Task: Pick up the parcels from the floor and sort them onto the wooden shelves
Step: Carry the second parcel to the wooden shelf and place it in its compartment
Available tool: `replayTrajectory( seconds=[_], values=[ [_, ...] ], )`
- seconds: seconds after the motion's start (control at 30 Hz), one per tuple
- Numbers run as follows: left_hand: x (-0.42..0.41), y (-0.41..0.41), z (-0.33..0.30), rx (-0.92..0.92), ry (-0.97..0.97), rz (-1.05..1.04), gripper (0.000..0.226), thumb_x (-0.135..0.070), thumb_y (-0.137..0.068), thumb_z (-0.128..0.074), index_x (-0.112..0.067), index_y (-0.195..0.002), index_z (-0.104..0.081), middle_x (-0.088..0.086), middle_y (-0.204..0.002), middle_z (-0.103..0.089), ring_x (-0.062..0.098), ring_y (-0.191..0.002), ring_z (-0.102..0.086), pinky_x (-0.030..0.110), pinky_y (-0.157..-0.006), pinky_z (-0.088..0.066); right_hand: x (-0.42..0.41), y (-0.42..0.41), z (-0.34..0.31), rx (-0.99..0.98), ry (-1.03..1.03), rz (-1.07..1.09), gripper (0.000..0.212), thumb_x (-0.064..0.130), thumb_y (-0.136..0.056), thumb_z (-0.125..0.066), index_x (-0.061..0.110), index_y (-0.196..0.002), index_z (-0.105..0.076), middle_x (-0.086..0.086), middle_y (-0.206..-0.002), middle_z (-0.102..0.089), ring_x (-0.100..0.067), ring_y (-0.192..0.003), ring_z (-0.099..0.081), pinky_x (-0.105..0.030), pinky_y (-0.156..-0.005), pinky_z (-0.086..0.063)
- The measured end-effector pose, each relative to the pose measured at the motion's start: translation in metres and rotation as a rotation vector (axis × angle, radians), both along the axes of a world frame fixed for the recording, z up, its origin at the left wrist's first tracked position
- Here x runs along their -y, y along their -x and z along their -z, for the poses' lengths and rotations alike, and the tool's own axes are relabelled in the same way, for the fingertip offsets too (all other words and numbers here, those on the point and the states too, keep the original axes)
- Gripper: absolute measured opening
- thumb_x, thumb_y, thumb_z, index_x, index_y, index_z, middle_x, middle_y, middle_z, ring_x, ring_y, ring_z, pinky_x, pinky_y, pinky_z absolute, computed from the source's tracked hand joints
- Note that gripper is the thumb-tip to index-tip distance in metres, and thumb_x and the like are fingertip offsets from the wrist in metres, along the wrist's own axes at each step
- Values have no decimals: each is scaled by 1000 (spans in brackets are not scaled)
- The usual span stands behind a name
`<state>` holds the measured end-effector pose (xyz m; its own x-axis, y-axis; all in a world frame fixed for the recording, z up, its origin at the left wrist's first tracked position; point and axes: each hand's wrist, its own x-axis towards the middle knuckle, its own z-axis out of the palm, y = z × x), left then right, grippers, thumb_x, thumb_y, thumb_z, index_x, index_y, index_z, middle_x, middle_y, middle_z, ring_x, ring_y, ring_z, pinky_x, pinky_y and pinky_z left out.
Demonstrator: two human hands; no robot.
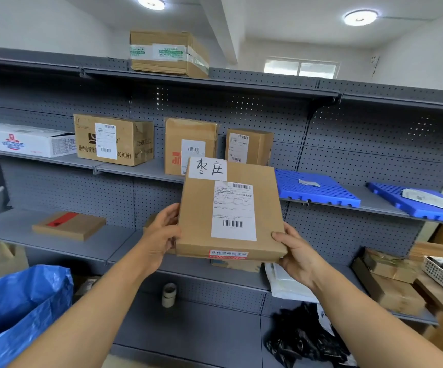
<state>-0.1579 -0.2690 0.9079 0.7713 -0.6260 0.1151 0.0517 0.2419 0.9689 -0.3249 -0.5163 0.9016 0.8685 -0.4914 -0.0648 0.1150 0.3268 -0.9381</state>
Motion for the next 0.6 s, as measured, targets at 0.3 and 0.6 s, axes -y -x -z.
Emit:
replayTrajectory(
  seconds=[0.3,0.6],
  values=[
    [-3,4,-7,112,-8,-17,81,21,-72,-41,-24,-140,-35,-5,-142,-43,18,-117,-48,13,-46,-43,1,3,-9,-10,56,-36,86,-7,-61,-75,14,-137,-41,-11,-116,-65,-25,-95,-64,-40,-80,-56],
    [-1,-3,-11,174,-12,-33,82,24,-73,-41,-23,-140,-34,-2,-145,-39,9,-125,-42,22,-76,-43,-11,5,-18,10,93,15,77,-13,-71,-66,20,-137,-44,-13,-127,-59,-27,-101,-62,-44,-85,-52]
  ],
)
